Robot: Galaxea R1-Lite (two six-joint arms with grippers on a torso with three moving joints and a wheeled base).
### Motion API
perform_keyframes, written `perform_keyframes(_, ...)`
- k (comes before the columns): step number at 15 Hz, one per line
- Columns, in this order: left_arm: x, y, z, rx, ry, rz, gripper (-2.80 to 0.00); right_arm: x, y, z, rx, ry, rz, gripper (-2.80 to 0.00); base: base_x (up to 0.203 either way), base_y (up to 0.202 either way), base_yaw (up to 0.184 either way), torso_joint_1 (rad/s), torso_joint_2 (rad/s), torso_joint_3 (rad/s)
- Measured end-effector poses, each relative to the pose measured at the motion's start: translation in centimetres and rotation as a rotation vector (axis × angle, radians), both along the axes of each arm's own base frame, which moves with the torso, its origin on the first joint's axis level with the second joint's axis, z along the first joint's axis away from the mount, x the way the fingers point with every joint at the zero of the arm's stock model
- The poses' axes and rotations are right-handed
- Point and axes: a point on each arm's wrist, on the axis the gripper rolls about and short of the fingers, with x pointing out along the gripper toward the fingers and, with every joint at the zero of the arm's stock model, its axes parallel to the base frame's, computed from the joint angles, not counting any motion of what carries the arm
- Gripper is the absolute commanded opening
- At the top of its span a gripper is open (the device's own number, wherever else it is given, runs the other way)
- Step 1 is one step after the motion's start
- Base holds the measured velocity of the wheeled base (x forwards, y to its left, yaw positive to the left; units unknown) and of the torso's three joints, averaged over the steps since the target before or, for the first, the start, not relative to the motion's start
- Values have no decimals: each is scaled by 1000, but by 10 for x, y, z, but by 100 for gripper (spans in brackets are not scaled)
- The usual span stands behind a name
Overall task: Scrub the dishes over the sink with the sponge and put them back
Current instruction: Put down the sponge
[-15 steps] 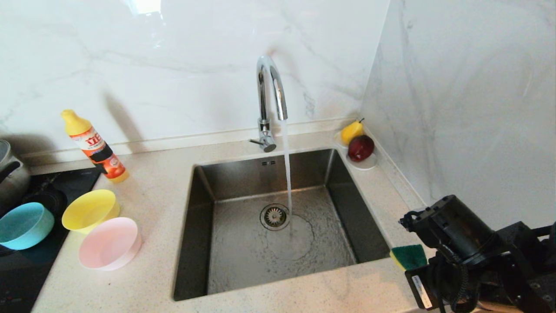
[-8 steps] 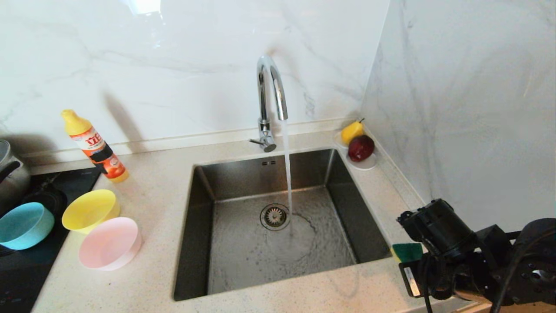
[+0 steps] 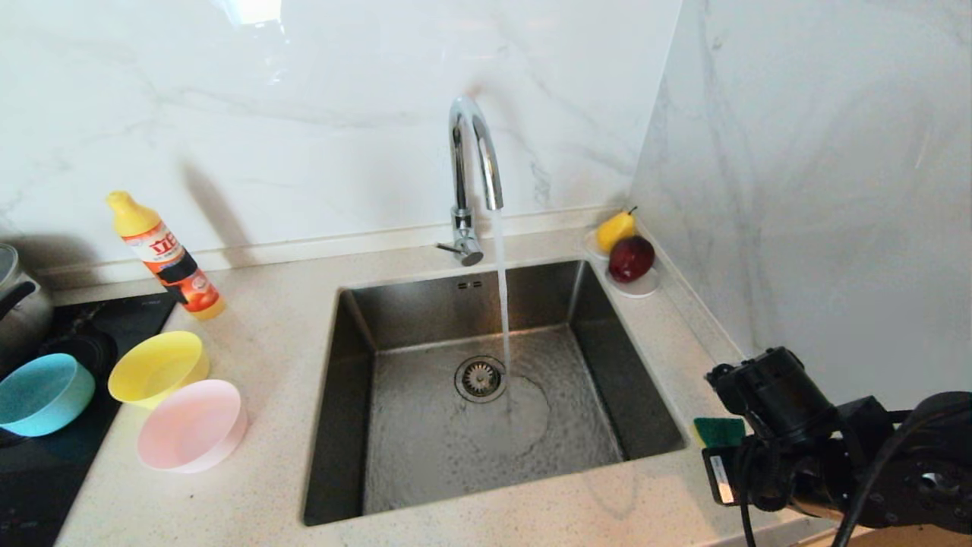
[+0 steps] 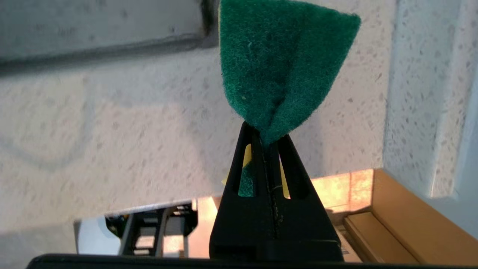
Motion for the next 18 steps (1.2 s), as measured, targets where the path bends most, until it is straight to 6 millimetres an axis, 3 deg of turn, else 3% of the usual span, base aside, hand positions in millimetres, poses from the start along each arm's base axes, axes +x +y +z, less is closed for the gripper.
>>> perform_keyframes(18,0,0,0,0,1,0,-280,39,-13,-18,6,-103,-13,-280,0,0,0,0,0,0)
